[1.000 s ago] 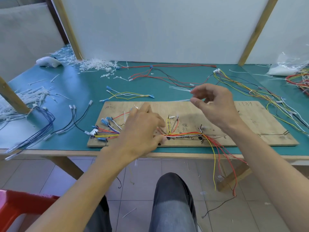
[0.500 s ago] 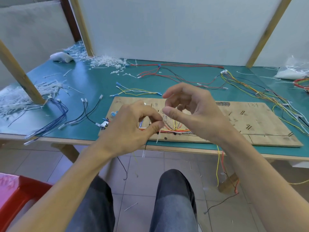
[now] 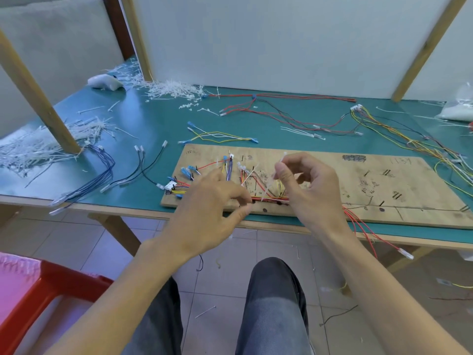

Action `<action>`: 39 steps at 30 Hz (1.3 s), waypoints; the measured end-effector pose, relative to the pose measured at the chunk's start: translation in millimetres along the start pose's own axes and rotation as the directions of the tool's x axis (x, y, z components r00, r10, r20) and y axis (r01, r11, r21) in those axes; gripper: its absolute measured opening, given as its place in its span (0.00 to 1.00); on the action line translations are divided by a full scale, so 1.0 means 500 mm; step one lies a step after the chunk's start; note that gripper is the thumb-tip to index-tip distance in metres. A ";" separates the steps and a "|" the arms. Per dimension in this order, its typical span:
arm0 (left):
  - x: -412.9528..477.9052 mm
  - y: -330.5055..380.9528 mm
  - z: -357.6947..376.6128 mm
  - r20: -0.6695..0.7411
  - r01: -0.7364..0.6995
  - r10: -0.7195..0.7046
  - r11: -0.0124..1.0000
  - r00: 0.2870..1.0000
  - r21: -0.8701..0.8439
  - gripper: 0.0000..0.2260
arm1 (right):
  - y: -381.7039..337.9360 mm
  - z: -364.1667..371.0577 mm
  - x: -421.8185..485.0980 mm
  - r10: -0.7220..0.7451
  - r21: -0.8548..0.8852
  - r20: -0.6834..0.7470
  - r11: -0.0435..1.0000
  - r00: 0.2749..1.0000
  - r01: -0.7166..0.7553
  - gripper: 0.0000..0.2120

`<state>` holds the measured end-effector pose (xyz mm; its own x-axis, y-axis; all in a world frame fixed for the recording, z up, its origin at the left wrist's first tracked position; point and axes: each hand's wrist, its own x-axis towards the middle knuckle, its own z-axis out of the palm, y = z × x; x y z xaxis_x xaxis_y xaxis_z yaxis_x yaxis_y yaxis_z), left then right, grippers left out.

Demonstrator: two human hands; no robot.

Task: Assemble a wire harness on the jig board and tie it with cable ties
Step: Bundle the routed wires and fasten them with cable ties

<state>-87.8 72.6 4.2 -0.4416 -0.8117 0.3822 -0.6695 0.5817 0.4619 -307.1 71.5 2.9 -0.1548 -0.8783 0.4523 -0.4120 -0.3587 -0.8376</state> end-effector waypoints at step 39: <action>0.011 -0.022 0.057 -0.069 -0.274 0.304 0.920 0.950 0.282 0.04 | 0.066 0.050 -0.005 -0.116 -0.337 0.222 0.923 0.968 0.188 0.02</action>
<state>-99.6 60.2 -21.7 -0.5818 -0.5908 0.5589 -0.6631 0.7425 0.0945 -297.9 53.9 -33.8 0.0974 -0.8787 0.4673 -0.7115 -0.3898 -0.5846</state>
